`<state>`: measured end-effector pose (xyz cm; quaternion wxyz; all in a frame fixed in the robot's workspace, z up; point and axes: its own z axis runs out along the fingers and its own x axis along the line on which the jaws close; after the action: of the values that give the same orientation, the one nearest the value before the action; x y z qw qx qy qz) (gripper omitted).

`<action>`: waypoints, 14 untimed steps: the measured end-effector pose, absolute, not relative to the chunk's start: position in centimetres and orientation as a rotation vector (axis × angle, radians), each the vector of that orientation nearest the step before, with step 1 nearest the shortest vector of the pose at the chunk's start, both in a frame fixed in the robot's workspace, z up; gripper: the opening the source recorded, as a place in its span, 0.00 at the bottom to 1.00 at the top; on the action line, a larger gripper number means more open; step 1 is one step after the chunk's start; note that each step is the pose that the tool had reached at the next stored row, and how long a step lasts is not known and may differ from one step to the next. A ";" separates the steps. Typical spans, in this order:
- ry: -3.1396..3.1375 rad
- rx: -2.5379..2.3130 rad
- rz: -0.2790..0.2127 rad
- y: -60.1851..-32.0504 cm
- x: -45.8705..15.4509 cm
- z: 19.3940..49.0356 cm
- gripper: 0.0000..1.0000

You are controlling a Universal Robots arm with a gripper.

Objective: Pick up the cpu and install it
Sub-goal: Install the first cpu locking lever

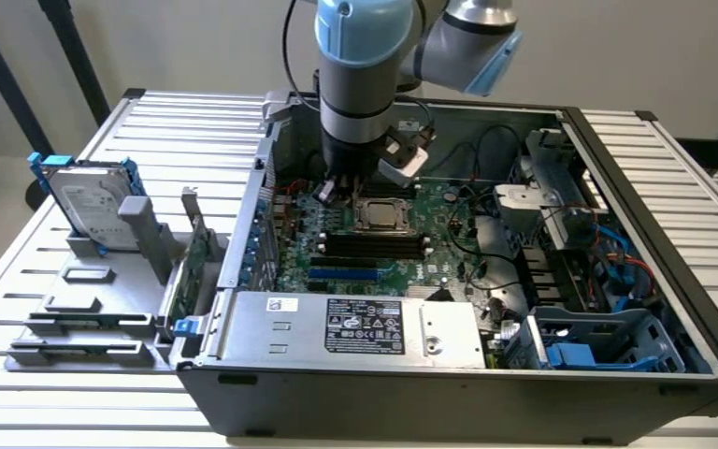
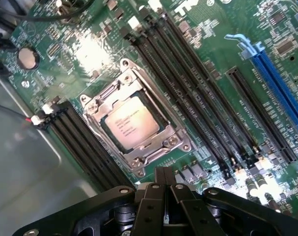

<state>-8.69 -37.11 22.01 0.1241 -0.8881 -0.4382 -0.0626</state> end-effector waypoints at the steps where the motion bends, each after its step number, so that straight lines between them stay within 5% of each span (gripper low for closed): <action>1: -1.290 -2.583 -0.180 -37.0 -8.7 22.1 0.11; 14: -1.461 -2.498 -0.148 -36.7 -8.7 23.4 0.11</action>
<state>-8.69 -36.72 23.39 0.1219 -0.8556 -0.5005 -0.0507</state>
